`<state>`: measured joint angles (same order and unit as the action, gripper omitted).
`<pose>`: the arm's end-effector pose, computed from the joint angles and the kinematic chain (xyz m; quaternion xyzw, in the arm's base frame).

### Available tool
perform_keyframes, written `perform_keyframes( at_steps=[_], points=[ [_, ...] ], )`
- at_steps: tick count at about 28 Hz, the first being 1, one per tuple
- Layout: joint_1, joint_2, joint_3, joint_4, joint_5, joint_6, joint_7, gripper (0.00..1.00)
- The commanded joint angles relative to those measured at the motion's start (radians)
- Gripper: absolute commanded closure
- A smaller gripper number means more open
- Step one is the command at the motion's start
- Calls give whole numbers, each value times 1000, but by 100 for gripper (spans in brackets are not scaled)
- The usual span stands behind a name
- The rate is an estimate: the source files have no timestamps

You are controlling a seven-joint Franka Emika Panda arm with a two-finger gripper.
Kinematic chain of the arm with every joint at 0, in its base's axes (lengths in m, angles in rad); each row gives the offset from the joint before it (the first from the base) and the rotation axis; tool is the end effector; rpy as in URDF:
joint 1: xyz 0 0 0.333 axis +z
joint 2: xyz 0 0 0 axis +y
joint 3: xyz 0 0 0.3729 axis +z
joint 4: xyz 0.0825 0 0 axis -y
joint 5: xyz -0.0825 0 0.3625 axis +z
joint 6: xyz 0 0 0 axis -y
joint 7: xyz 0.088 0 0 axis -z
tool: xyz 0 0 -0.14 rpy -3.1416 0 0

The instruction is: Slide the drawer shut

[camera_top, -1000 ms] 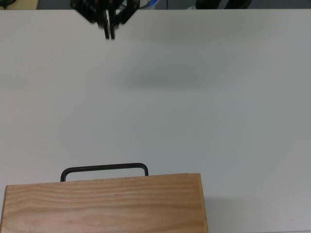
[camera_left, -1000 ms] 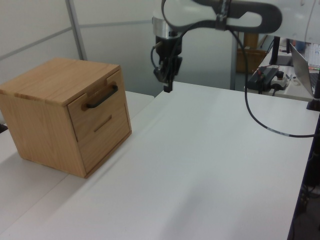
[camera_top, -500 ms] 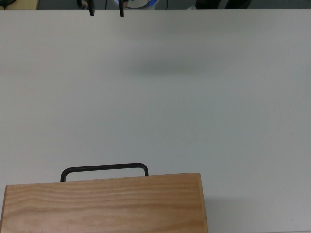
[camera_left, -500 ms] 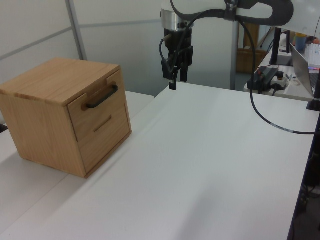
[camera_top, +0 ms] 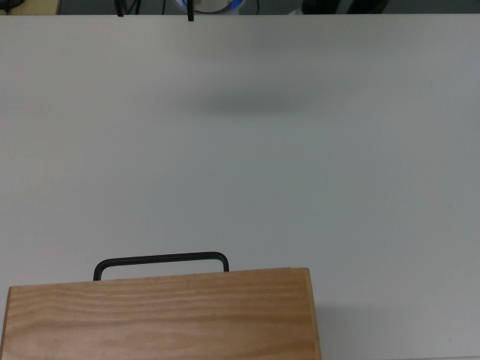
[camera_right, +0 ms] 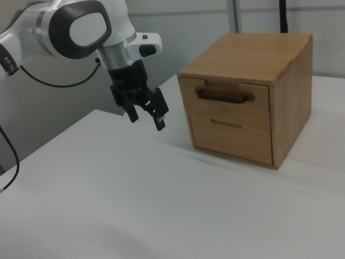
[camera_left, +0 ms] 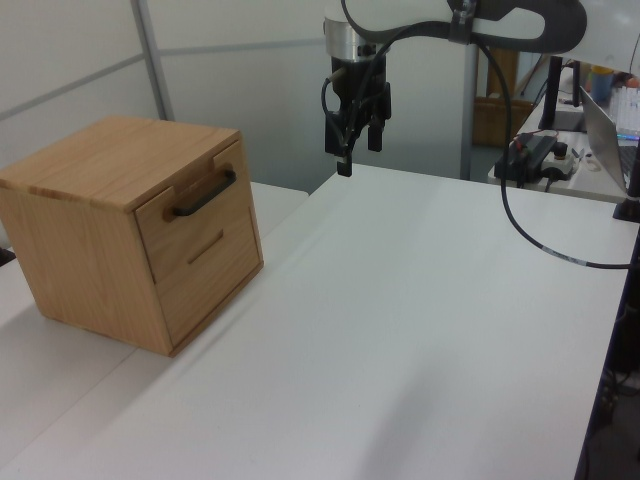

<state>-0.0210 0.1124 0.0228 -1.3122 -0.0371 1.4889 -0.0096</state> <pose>0.5672 -0.0054 0.6948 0.9993 0.0035 0.0321 0.0173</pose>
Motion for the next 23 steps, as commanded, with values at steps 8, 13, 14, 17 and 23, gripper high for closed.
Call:
perform_keyframes(
  at_steps=[8, 13, 14, 17, 23],
  points=[
    [-4, -13, -3, -7, -12, -19, 17, 0],
    [-4, -13, -1, -9, -14, -19, 14, 0],
    [-4, -11, 0, -9, -14, -19, 14, 0],
    [-2, -10, 2, -9, -14, -10, 13, 0],
    [-1, -7, 6, -15, -15, -7, 13, 0]
  ],
)
